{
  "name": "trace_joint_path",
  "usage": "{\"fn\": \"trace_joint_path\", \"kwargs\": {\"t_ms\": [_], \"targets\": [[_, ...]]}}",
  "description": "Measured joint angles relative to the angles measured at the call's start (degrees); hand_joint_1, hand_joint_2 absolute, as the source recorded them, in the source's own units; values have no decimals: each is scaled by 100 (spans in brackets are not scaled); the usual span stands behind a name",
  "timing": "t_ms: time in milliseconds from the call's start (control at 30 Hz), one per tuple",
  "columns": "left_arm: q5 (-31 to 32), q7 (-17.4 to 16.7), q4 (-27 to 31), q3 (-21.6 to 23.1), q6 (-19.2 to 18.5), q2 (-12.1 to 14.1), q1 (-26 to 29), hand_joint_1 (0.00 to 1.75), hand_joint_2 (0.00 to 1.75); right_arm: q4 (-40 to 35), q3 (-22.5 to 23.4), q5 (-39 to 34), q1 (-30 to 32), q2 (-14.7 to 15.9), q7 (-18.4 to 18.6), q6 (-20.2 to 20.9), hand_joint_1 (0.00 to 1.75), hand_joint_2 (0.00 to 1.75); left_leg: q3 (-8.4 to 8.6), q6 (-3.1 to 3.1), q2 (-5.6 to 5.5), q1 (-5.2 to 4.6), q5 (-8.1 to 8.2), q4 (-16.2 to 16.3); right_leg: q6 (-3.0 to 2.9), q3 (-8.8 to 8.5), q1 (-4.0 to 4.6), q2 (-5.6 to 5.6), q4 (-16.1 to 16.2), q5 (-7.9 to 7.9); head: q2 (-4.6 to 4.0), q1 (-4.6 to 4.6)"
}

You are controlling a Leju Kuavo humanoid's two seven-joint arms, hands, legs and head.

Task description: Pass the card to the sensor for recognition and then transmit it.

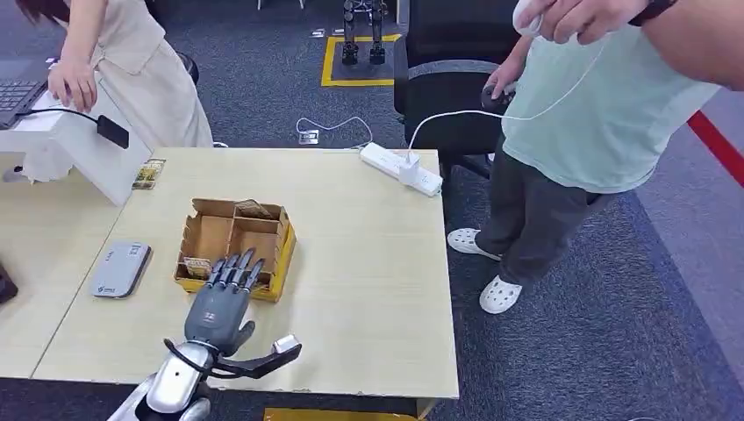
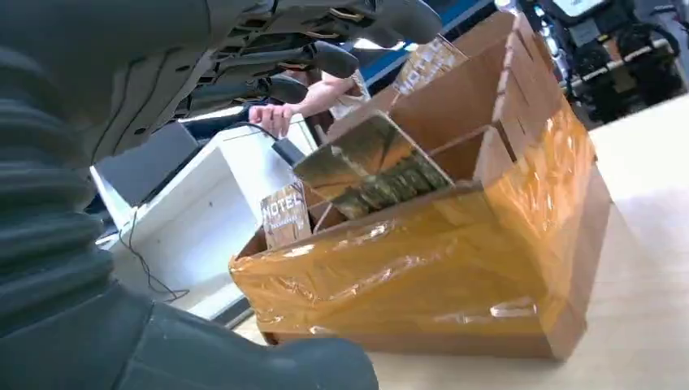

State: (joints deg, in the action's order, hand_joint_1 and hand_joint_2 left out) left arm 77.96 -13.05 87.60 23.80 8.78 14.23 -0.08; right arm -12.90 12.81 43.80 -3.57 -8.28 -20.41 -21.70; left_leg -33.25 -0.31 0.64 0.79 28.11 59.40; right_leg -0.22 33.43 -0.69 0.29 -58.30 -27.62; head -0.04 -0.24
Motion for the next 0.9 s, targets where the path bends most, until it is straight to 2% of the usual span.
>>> {"fn": "trace_joint_path", "kwargs": {"t_ms": [667, 700, 733, 767, 800, 900], "targets": [[35, -96, 0, -247, 151, -175, -18, 0, 175, 0, 35, 0, 17, 0, -7, -50, 0, 175, 0, 0, 0, 0, 0, 0, 0, 0, 0, 0, 0, 0, 0, 0], [39, -96, 0, -251, 151, -184, -18, 10, 175, 0, 37, 0, 19, 0, -11, -50, 0, 175, 0, 0, 0, 0, 0, 0, 0, 0, 0, 0, 0, 0, 0, -2], [54, -96, -4, -252, 151, -195, -19, 61, 175, 0, 39, 0, 22, 0, -11, -50, 0, 175, 0, 0, 0, 0, 0, 0, 0, 0, 0, 0, 0, 0, 0, -2], [70, -98, -15, -252, 151, -201, -21, 152, 175, 0, 42, 0, 25, 0, -15, -50, 0, 175, 0, 0, 0, 0, 0, 0, 0, 0, 0, 0, 0, 0, 0, 0], [110, -125, -35, -254, 158, -203, -23, 169, 175, 0, 44, 0, 26, -2, -15, -61, 0, 175, 0, 0, 0, 0, 0, 0, 0, 0, 0, 0, 0, 0, 0, 0], [348, -330, -92, -308, 236, -229, -22, 162, 175, 0, 52, -7, 30, -63, -13, -173, 0, 175, 0, 0, 0, 1, 0, 0, 0, 0, 0, 1, 0, 0, 0, -2]]}}
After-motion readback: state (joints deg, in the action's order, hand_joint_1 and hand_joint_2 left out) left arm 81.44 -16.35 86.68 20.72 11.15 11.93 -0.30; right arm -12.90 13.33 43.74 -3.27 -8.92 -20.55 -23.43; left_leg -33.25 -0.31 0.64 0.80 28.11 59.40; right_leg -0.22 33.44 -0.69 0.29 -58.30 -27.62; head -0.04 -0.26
